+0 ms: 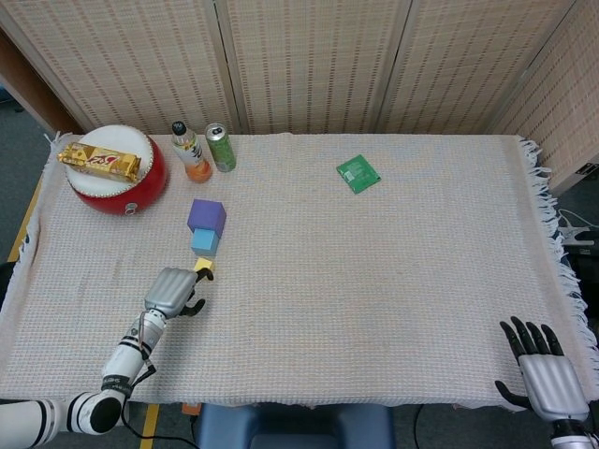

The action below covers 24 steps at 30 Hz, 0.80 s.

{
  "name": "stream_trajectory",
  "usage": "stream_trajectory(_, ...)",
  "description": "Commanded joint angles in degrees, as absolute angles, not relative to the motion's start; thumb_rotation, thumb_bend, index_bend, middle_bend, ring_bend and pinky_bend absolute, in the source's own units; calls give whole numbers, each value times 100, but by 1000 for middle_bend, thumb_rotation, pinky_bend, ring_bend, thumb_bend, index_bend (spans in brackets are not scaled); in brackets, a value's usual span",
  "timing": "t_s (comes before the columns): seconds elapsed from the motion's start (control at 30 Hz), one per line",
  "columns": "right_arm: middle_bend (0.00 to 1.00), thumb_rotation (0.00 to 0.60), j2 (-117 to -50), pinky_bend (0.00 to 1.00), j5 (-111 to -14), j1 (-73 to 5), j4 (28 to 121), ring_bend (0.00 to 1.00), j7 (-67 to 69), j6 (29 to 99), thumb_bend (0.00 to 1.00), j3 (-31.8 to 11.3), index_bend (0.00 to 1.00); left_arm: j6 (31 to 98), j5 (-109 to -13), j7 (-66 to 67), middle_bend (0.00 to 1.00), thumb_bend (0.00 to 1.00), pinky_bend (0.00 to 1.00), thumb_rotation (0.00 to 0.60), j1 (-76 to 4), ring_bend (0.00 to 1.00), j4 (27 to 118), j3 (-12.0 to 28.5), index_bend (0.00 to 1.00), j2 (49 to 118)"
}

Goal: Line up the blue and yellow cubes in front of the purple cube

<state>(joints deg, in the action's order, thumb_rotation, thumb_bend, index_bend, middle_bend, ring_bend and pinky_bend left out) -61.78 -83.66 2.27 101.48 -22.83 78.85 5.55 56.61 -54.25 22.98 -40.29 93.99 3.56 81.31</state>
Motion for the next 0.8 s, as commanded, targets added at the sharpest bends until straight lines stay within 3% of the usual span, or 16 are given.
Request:
stream_trajectory(0.03, 0, 461, -6181, 0, -8388, 223, 10157, 0, -2292, 7883, 24, 565, 0, 5553, -5536, 2218, 1000, 390, 1000, 600, -3963, 1000, 9409, 248, 331, 8142)
stream_trajectory(0.8, 0, 462, -6153, 0, -8330, 224, 10146, 0, -2250, 7898, 24, 536, 0, 5257, -5399, 2124, 1000, 391, 1000, 600, -3997, 1000, 8656, 384, 276, 8436)
